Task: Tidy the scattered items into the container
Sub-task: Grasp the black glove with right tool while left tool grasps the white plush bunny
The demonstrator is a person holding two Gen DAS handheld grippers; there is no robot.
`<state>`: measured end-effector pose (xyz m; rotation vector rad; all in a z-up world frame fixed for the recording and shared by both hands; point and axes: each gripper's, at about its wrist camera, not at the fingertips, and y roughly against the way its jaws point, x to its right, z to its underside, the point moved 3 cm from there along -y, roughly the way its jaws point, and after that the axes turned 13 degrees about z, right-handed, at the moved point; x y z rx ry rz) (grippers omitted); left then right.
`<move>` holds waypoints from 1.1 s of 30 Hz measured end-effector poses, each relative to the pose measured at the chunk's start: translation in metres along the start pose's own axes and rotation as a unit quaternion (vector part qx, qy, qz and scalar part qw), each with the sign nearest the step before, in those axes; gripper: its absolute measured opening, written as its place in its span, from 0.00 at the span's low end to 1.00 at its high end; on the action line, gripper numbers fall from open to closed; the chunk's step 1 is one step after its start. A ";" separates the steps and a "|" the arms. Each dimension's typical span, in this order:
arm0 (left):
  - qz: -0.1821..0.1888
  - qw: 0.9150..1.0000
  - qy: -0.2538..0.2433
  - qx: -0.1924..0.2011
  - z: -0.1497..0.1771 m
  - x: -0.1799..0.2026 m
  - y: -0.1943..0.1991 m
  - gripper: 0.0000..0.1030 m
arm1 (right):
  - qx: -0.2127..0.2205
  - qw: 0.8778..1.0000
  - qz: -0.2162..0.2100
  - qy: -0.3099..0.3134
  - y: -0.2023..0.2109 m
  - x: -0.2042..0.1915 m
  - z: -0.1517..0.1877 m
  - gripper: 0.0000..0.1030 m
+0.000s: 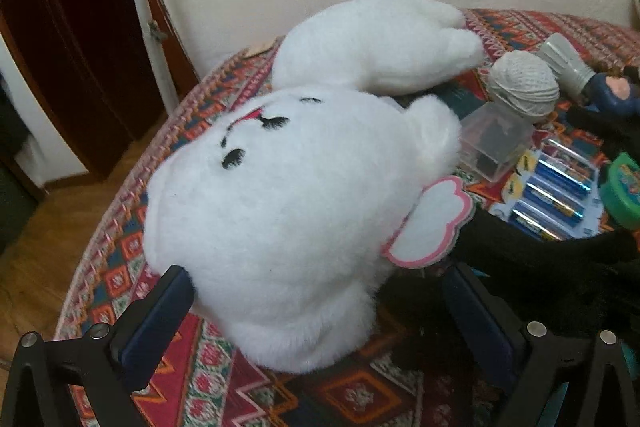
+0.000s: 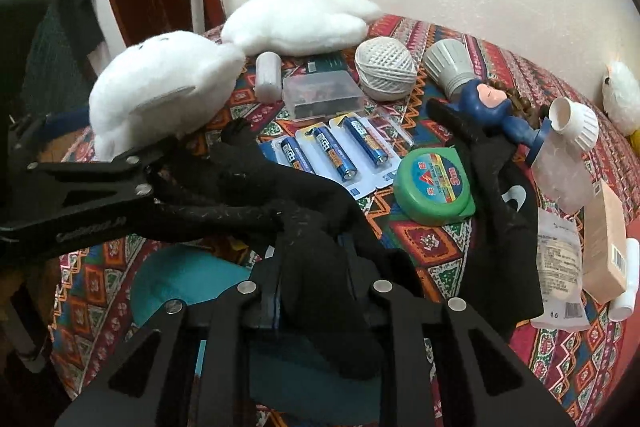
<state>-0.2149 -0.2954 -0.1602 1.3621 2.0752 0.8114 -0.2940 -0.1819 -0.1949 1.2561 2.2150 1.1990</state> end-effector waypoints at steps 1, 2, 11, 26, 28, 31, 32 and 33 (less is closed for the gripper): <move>-0.006 1.000 -0.003 0.000 -0.001 0.000 -0.001 1.00 | -0.001 1.000 -0.002 -0.001 -0.001 0.001 0.000 0.23; -0.011 1.000 -0.004 -0.001 -0.001 -0.001 -0.001 1.00 | -0.001 1.000 -0.003 -0.002 -0.001 0.002 0.000 0.23; -0.085 0.992 -0.090 0.003 -0.009 0.005 -0.003 1.00 | -0.008 1.000 -0.023 -0.014 -0.003 0.008 0.001 0.23; -0.098 0.989 -0.078 -0.075 -0.018 -0.027 -0.080 1.00 | -0.007 0.999 -0.034 -0.022 -0.004 0.012 0.003 0.26; -0.091 0.992 -0.068 -0.062 -0.021 -0.030 -0.078 1.00 | -0.005 0.999 -0.032 -0.020 -0.003 0.011 0.004 0.26; -0.090 0.992 -0.083 -0.039 -0.021 -0.025 -0.070 0.91 | 0.004 1.000 -0.020 -0.011 0.002 0.008 0.004 0.21; -0.089 0.992 -0.086 -0.033 -0.021 -0.023 -0.067 0.89 | 0.009 1.000 -0.015 -0.007 0.005 0.007 0.003 0.19; -0.083 0.993 -0.084 -0.026 -0.022 -0.022 -0.062 0.89 | 0.015 1.000 -0.011 -0.005 0.008 0.006 0.003 0.17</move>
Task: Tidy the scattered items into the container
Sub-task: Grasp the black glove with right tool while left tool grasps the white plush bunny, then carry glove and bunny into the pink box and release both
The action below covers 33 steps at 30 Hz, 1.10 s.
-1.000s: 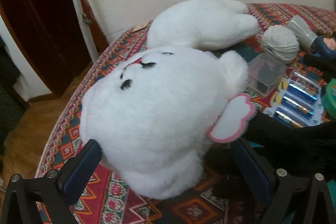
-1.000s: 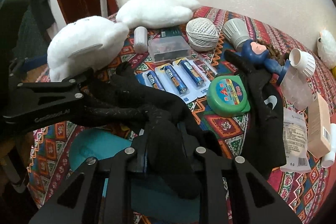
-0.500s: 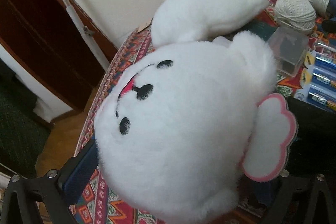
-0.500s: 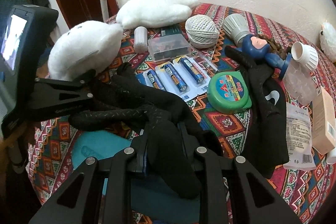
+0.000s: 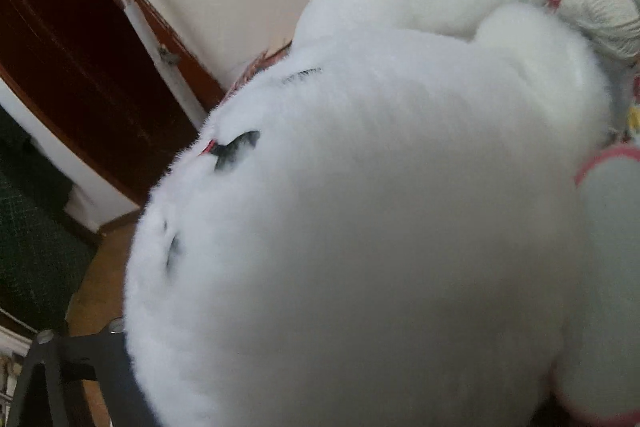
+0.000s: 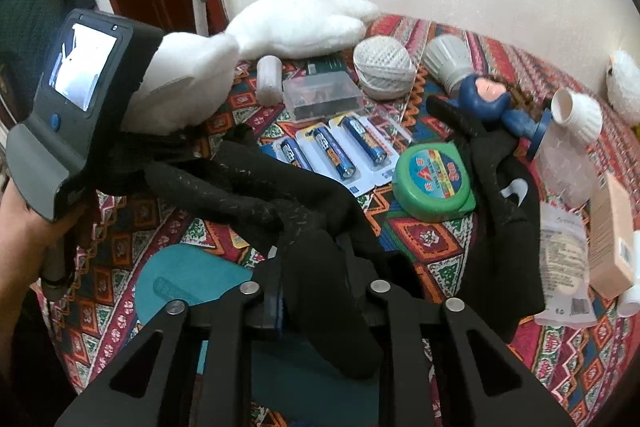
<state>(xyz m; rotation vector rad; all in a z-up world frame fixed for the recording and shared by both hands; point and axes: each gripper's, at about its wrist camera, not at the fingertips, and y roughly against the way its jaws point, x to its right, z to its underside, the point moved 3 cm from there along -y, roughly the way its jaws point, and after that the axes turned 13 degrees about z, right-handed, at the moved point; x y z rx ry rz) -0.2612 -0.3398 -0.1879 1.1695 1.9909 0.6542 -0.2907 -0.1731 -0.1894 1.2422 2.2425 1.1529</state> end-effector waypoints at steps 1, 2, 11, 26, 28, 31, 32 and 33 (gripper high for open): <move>0.005 1.000 0.003 0.007 -0.001 0.000 0.005 0.88 | 0.006 1.000 0.002 0.000 0.004 0.000 -0.001 0.17; 0.011 1.000 0.006 0.014 -0.002 0.001 0.010 0.88 | 0.013 1.000 0.004 0.000 0.009 0.000 -0.002 0.16; 0.098 0.991 0.052 0.077 -0.008 -0.002 0.083 0.88 | 0.068 0.998 0.015 -0.008 0.060 0.012 -0.013 0.14; 0.170 0.972 0.083 0.140 -0.001 -0.013 0.177 0.89 | 0.148 0.988 0.037 -0.007 0.166 0.027 0.003 0.13; 0.180 0.969 0.079 0.150 -0.001 -0.009 0.191 0.89 | 0.157 0.987 0.042 -0.013 0.180 0.034 0.007 0.13; 0.195 0.965 0.069 0.162 -0.002 0.002 0.208 0.89 | 0.174 0.983 0.054 -0.027 0.204 0.047 0.013 0.13; 0.199 0.964 0.065 0.165 -0.003 0.007 0.212 0.89 | 0.180 0.981 0.059 -0.033 0.212 0.051 0.015 0.13; 0.205 0.962 0.060 0.168 -0.007 0.016 0.216 0.89 | 0.186 0.980 0.065 -0.038 0.219 0.056 0.017 0.13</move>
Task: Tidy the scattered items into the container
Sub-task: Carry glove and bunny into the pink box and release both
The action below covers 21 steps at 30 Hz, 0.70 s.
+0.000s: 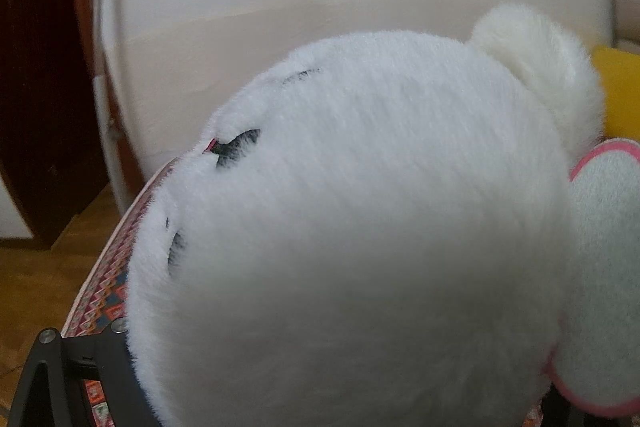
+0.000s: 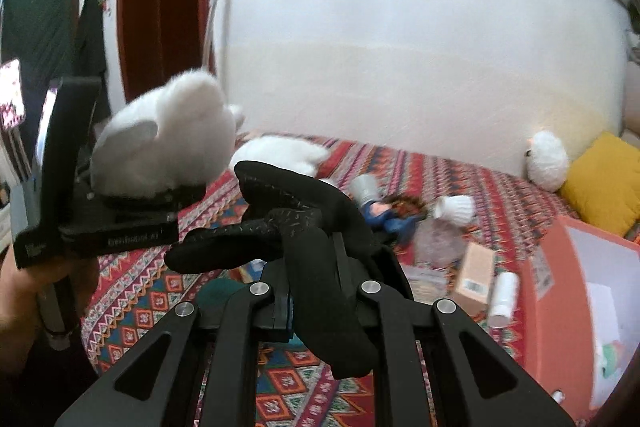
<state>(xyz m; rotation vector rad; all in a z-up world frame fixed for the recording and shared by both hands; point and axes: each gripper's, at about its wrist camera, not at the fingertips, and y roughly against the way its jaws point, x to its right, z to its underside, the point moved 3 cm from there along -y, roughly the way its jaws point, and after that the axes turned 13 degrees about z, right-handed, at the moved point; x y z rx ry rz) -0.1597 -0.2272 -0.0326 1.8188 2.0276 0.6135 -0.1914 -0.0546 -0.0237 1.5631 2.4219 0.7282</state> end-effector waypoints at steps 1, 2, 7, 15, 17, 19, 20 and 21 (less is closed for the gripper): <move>0.007 1.000 -0.004 0.002 -0.003 0.010 -0.001 0.89 | 0.005 1.000 0.005 -0.004 0.006 0.005 -0.001 0.13; 0.014 1.000 -0.007 0.003 -0.004 0.019 -0.002 0.89 | 0.009 1.000 0.011 -0.009 0.011 0.011 -0.002 0.13; 0.057 0.998 -0.022 0.011 -0.015 0.072 0.001 0.89 | 0.031 0.998 0.042 -0.034 0.041 0.044 -0.003 0.13; 0.121 0.992 -0.038 0.020 -0.041 0.133 -0.013 0.89 | 0.049 0.991 0.097 -0.073 0.080 0.097 0.004 0.13; 0.133 0.990 -0.047 0.022 -0.044 0.154 -0.015 0.89 | 0.052 0.989 0.112 -0.081 0.088 0.110 0.008 0.13; 0.144 0.988 -0.058 0.025 -0.040 0.185 -0.015 0.89 | 0.055 0.986 0.131 -0.092 0.098 0.126 0.012 0.13; 0.151 0.986 -0.062 0.026 -0.039 0.196 -0.015 0.89 | 0.057 0.984 0.140 -0.097 0.102 0.134 0.014 0.13; 0.157 0.985 -0.067 0.026 -0.038 0.207 -0.015 0.89 | 0.058 0.982 0.148 -0.103 0.104 0.143 0.016 0.13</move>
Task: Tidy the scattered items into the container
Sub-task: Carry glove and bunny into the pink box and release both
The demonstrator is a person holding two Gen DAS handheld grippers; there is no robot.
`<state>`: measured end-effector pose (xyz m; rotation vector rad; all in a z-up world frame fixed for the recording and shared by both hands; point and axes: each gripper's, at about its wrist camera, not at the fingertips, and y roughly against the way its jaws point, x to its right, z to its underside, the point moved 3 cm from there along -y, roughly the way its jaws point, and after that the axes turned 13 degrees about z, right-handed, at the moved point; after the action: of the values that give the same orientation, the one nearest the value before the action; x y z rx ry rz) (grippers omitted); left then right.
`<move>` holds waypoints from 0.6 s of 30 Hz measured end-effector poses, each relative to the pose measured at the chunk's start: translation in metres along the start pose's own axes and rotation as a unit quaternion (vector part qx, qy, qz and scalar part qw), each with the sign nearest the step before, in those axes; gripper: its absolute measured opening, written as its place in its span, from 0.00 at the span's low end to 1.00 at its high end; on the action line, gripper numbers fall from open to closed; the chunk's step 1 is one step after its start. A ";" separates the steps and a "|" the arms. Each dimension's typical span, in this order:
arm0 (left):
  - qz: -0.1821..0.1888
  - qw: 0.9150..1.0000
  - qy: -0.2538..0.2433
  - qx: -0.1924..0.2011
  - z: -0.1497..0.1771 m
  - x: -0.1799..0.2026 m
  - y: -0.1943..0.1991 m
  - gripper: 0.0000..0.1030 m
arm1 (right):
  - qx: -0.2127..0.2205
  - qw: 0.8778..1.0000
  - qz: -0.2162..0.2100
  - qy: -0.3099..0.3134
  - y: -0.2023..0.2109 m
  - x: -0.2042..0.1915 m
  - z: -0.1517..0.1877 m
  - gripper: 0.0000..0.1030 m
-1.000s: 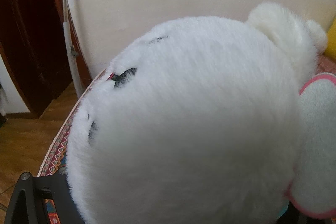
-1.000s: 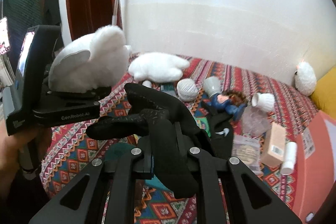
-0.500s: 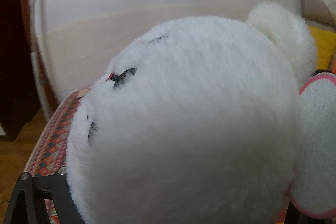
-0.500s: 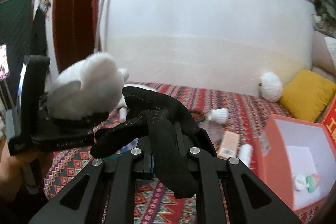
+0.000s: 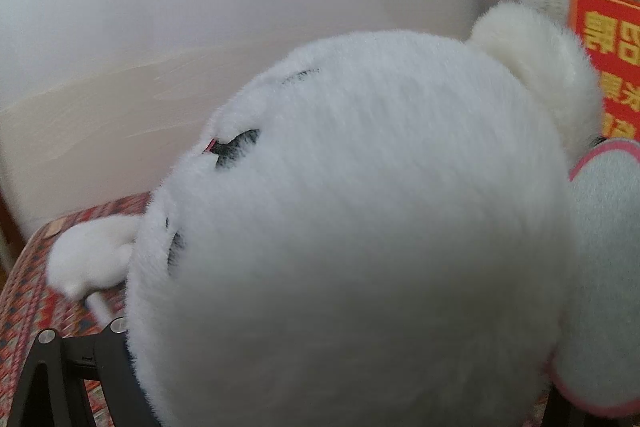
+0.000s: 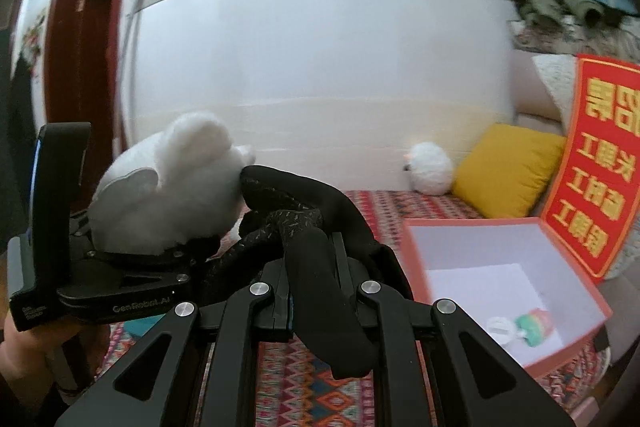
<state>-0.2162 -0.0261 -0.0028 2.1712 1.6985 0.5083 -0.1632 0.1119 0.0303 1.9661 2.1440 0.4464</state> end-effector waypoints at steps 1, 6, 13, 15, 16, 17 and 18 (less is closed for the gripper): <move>0.008 1.000 -0.005 -0.001 -0.002 0.015 -0.005 0.89 | 0.001 1.000 0.008 -0.005 -0.001 0.008 0.000 0.13; 0.047 0.998 -0.034 -0.002 -0.013 0.065 -0.033 0.89 | 0.009 0.998 0.050 -0.041 -0.002 0.059 -0.002 0.13; 0.099 0.992 -0.076 0.002 -0.039 0.141 -0.073 0.89 | 0.033 0.986 0.137 -0.087 0.002 0.138 -0.003 0.13; 0.109 0.990 -0.091 0.001 -0.047 0.163 -0.087 0.89 | 0.033 0.981 0.160 -0.105 0.001 0.163 -0.001 0.13; 0.114 0.988 -0.099 0.001 -0.051 0.174 -0.094 0.89 | 0.033 0.979 0.168 -0.113 0.001 0.174 0.000 0.13; 0.115 0.987 -0.110 0.002 -0.053 0.183 -0.101 0.89 | 0.032 0.977 0.176 -0.120 -0.001 0.184 0.002 0.13; 0.117 0.986 -0.121 0.002 -0.055 0.194 -0.110 0.89 | 0.031 0.974 0.184 -0.130 -0.004 0.196 0.003 0.13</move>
<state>-0.2928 0.1907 0.0075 2.3411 1.3287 0.2841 -0.1844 0.3062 0.0369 2.3172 1.6607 0.1641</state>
